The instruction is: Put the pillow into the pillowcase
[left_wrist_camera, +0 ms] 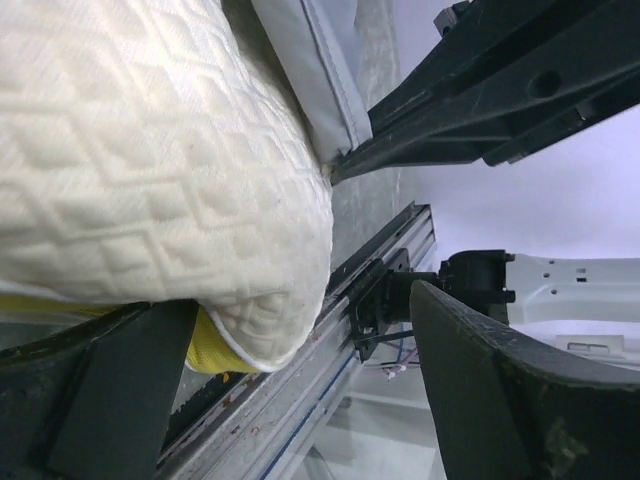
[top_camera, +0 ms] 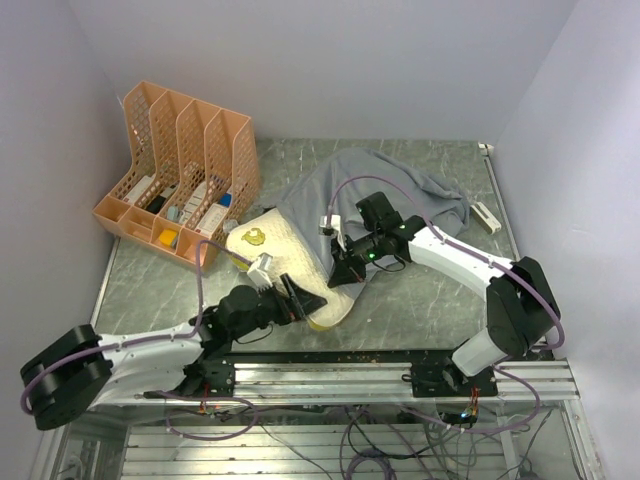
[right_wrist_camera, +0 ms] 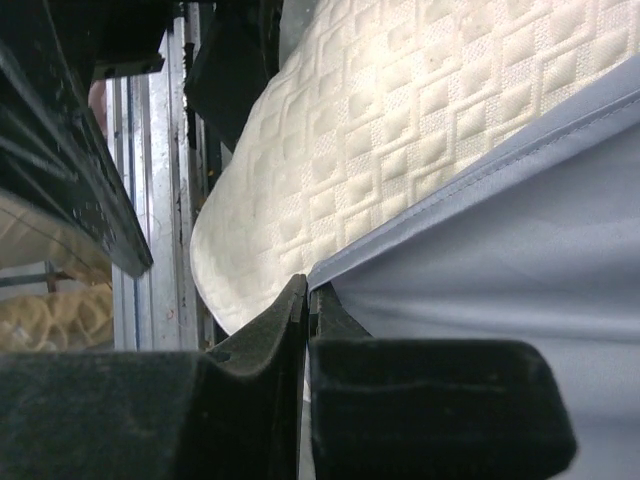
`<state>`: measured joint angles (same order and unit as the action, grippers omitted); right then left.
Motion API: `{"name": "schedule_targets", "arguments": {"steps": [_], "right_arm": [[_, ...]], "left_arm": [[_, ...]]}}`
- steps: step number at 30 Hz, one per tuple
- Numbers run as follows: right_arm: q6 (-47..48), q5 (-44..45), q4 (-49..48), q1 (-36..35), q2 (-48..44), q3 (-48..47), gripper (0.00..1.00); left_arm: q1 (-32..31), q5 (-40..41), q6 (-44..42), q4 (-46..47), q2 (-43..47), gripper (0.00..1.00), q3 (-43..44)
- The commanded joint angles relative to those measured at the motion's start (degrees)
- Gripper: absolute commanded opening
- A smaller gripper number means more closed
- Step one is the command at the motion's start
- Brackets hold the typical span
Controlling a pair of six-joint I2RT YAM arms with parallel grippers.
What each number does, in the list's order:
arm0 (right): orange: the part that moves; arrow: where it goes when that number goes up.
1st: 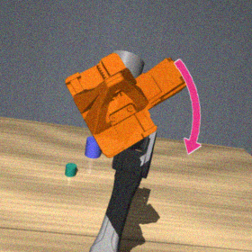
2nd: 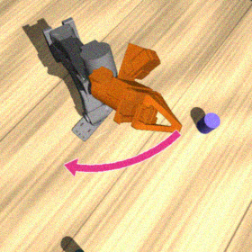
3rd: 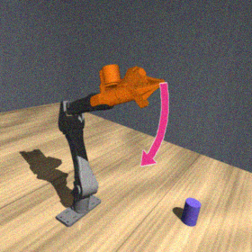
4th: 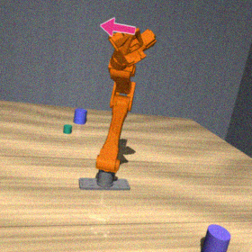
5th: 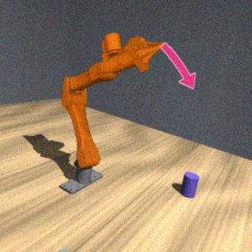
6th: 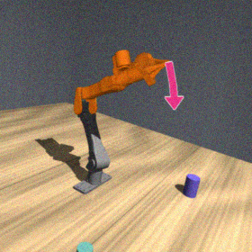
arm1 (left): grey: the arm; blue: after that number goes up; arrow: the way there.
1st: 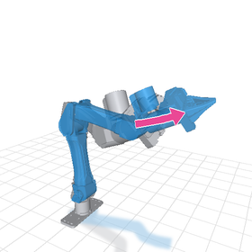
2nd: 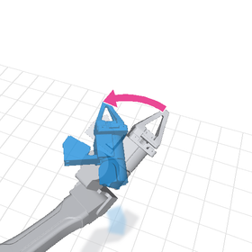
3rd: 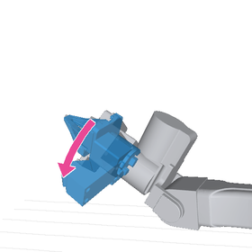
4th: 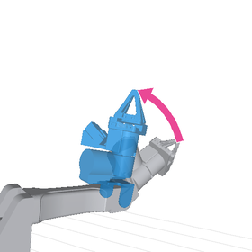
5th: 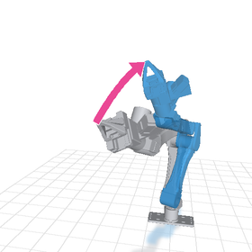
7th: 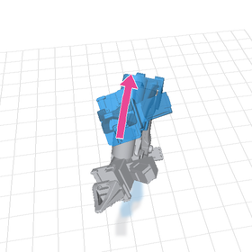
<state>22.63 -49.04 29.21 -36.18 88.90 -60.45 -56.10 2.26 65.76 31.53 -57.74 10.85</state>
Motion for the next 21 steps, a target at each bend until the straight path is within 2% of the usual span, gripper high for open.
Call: {"name": "schedule_targets", "arguments": {"steps": [1, 4, 6, 15, 21], "right_arm": [[1.5, -2.4, 1.5, 0.3, -1.7, -1.2, 0.0], [1.6, -2.4, 1.3, 0.4, -2.2, -0.9, 0.0], [1.9, -2.6, 1.8, 0.4, -2.5, -1.1, 0.0], [2.0, -3.6, 1.4, 1.8, -5.2, -0.6, 0.01], [4.1, -5.5, 2.3, 3.1, -5.2, -0.5, 0.05]], "left_arm": [[-0.3, 3.4, 2.3, 9.6, 5.7, 0.97, -5.0], [-0.3, 4.6, 1.5, -0.4, 9.7, 0.97, -2.8], [-0.3, 5.1, 1.0, -3.6, 11.6, 0.97, -1.9], [-0.4, 2.6, -0.9, -9.3, 11.6, 0.95, 3.3], [-0.3, 0.3, 0.7, -5.7, 7.9, 0.93, 4.9]]}}
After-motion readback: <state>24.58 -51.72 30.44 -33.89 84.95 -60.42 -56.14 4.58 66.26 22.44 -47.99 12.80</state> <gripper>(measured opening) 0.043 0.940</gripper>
